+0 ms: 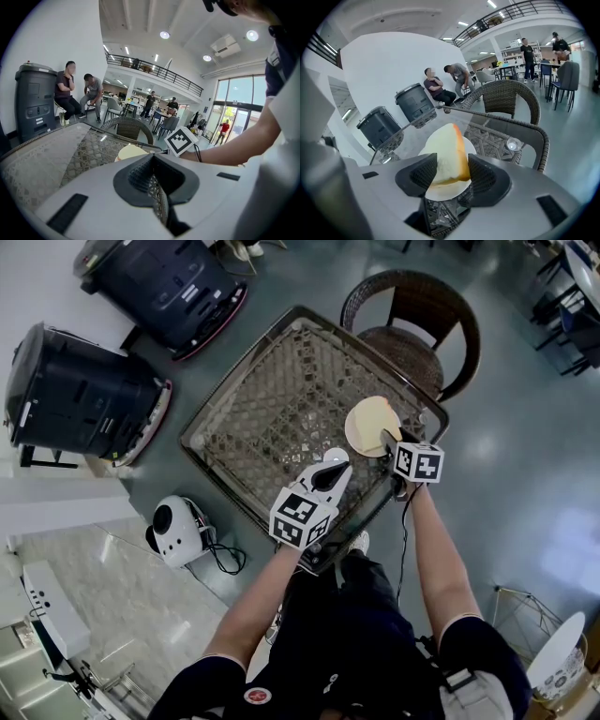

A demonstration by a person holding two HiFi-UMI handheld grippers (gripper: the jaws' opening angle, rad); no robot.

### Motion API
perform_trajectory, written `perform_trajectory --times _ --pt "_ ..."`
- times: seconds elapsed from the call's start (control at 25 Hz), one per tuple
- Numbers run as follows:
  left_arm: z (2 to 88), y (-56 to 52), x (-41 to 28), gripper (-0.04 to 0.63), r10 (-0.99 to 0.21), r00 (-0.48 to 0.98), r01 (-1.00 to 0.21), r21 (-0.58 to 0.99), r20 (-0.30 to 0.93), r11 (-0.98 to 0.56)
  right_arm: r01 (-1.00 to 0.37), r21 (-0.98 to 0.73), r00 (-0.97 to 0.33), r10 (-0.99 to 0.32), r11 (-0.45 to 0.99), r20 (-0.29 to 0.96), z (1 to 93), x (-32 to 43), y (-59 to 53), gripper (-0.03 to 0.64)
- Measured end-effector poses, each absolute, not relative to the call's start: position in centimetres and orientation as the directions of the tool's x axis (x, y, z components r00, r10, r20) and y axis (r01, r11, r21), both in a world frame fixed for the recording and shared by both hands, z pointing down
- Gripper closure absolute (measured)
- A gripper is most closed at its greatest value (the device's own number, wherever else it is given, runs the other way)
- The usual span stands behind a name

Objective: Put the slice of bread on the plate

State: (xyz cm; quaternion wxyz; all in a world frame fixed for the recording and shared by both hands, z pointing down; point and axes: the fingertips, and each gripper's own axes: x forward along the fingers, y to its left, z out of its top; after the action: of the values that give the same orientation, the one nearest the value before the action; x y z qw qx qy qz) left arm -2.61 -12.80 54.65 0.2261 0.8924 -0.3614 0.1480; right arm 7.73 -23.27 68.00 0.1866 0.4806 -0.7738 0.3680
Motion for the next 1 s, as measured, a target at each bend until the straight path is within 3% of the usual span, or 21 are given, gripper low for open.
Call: perform_trajectory --times 0.64,1.0 --pt "55.2 -13.4 -2.3 0.589 -0.569 0.696 -0.71 0.297 0.439 -0.639 -0.919 -0.303 -0.393 -0.631 0.251 0.669 68.6 8.7 -24.2 0.416" --pt "53.6 -13.4 -1.1 0.589 -0.561 0.723 -0.684 0.297 0.403 -0.667 -0.869 -0.37 -0.488 -0.691 0.328 0.533 61.5 8.3 -23.0 0.426"
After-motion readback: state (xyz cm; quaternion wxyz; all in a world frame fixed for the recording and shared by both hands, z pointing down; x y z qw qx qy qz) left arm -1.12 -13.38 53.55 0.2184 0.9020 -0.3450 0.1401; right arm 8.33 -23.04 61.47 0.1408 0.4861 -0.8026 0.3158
